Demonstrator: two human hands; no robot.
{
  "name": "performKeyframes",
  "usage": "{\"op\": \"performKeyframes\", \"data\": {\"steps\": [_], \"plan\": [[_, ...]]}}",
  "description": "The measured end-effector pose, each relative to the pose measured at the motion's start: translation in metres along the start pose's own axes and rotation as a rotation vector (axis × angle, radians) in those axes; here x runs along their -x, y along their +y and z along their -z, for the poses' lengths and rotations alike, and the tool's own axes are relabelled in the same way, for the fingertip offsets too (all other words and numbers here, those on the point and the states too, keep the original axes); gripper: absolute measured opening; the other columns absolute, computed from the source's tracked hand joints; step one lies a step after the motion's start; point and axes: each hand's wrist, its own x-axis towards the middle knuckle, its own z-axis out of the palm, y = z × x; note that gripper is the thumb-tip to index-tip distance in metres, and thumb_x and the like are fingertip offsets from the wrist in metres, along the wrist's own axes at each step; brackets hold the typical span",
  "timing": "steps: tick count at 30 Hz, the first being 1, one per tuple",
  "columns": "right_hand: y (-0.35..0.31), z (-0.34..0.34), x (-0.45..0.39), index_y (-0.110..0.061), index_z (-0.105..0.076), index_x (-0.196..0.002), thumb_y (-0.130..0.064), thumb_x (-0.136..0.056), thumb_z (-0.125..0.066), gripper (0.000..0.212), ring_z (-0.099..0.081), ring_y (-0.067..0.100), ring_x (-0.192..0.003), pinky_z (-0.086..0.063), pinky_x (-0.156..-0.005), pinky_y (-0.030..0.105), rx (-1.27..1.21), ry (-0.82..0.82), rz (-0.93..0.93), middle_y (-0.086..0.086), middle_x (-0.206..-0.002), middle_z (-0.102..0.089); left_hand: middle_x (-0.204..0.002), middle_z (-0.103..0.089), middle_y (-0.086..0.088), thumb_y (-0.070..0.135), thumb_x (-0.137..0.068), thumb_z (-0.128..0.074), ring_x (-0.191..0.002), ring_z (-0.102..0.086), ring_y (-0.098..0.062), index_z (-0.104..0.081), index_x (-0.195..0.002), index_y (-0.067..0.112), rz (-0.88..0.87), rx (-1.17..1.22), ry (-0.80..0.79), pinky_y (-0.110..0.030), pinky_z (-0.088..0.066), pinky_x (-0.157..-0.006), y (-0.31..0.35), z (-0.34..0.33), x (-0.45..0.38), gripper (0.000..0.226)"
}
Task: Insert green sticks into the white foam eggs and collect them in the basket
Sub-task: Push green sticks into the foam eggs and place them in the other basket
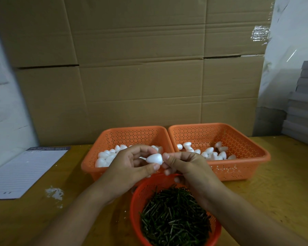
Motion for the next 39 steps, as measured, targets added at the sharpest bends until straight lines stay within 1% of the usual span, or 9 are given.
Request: {"op": "performKeyframes", "data": {"steps": [6, 9, 13, 17, 20, 26, 31, 35, 39], "plan": [[0.001, 0.001, 0.0, -0.018, -0.077, -0.077, -0.041, -0.072, -0.074, 0.024, -0.06, 0.003, -0.061, -0.043, -0.051, 0.015, 0.02, -0.014, 0.003, -0.002, -0.073, -0.072, -0.106, -0.075, -0.003, 0.023, -0.073, -0.08, -0.086, -0.071, -0.016, -0.071, -0.105, 0.018, 0.005, -0.001, 0.014, -0.028, -0.06, -0.075, 0.0, 0.0, 0.0, 0.034], [-0.001, 0.003, 0.0, -0.015, -0.078, -0.08, -0.034, -0.083, -0.073, 0.02, -0.061, 0.004, -0.063, -0.043, -0.051, 0.016, 0.03, -0.036, -0.01, 0.0, -0.075, -0.073, -0.106, -0.075, 0.0, 0.025, -0.074, -0.079, -0.085, -0.071, -0.015, -0.07, -0.107, 0.017, 0.018, 0.018, 0.026, -0.029, -0.061, -0.074, 0.001, 0.0, -0.001, 0.035], [-0.004, 0.007, 0.0, -0.008, -0.077, -0.095, -0.02, -0.09, -0.068, 0.016, -0.064, 0.006, -0.067, -0.045, -0.052, 0.017, 0.048, -0.03, 0.0, 0.002, -0.081, -0.075, -0.108, -0.075, 0.004, 0.024, -0.074, -0.078, -0.082, -0.072, -0.015, -0.07, -0.107, 0.016, 0.022, 0.04, 0.03, -0.027, -0.06, -0.072, 0.002, 0.0, 0.0, 0.035], [-0.005, 0.007, 0.001, -0.008, -0.076, -0.093, -0.015, -0.09, -0.068, 0.011, -0.063, 0.007, -0.065, -0.046, -0.053, 0.018, 0.107, 0.005, 0.043, 0.002, -0.076, -0.073, -0.106, -0.076, 0.0, 0.023, -0.075, -0.078, -0.081, -0.071, -0.015, -0.07, -0.108, 0.015, 0.022, 0.029, 0.023, -0.027, -0.06, -0.072, 0.001, 0.0, 0.0, 0.035], [-0.005, 0.006, 0.001, -0.007, -0.076, -0.091, -0.012, -0.09, -0.068, 0.01, -0.062, 0.006, -0.063, -0.046, -0.051, 0.018, 0.118, 0.018, 0.053, 0.004, -0.079, -0.074, -0.104, -0.076, -0.006, 0.022, -0.074, -0.079, -0.082, -0.071, -0.014, -0.07, -0.107, 0.015, 0.018, 0.032, 0.022, -0.027, -0.06, -0.072, 0.0, 0.0, 0.0, 0.035], [-0.005, 0.005, 0.001, -0.007, -0.075, -0.088, -0.013, -0.091, -0.068, 0.011, -0.061, 0.006, -0.061, -0.046, -0.05, 0.018, 0.12, 0.024, 0.067, 0.002, -0.076, -0.074, -0.102, -0.076, -0.006, 0.023, -0.072, -0.081, -0.081, -0.072, -0.014, -0.072, -0.104, 0.018, 0.009, 0.036, 0.028, -0.024, -0.058, -0.07, -0.001, -0.001, 0.0, 0.034], [-0.002, 0.005, 0.001, -0.009, -0.076, -0.091, -0.015, -0.093, -0.068, 0.011, -0.063, 0.005, -0.063, -0.045, -0.051, 0.018, 0.178, -0.009, 0.059, 0.001, -0.078, -0.075, -0.108, -0.075, 0.003, 0.025, -0.074, -0.079, -0.08, -0.071, -0.012, -0.074, -0.103, 0.027, -0.007, 0.048, 0.042, -0.023, -0.057, -0.068, 0.003, -0.001, 0.0, 0.029], [0.003, 0.002, 0.002, -0.009, -0.077, -0.09, -0.014, -0.093, -0.068, 0.011, -0.064, 0.007, -0.065, -0.045, -0.051, 0.017, 0.238, -0.058, 0.069, 0.002, -0.08, -0.075, -0.109, -0.076, 0.001, 0.026, -0.076, -0.076, -0.078, -0.07, -0.012, -0.068, -0.113, 0.018, -0.002, 0.059, 0.056, -0.021, -0.056, -0.066, 0.004, -0.001, 0.0, 0.038], [0.006, 0.0, 0.002, -0.011, -0.076, -0.088, -0.018, -0.093, -0.068, 0.012, -0.064, 0.007, -0.066, -0.044, -0.052, 0.017, 0.246, -0.081, 0.072, 0.001, -0.08, -0.074, -0.109, -0.076, -0.001, 0.03, -0.075, -0.076, -0.083, -0.073, -0.013, -0.068, -0.114, 0.019, 0.009, 0.058, 0.049, -0.021, -0.056, -0.066, 0.004, -0.002, 0.0, 0.041]]}}
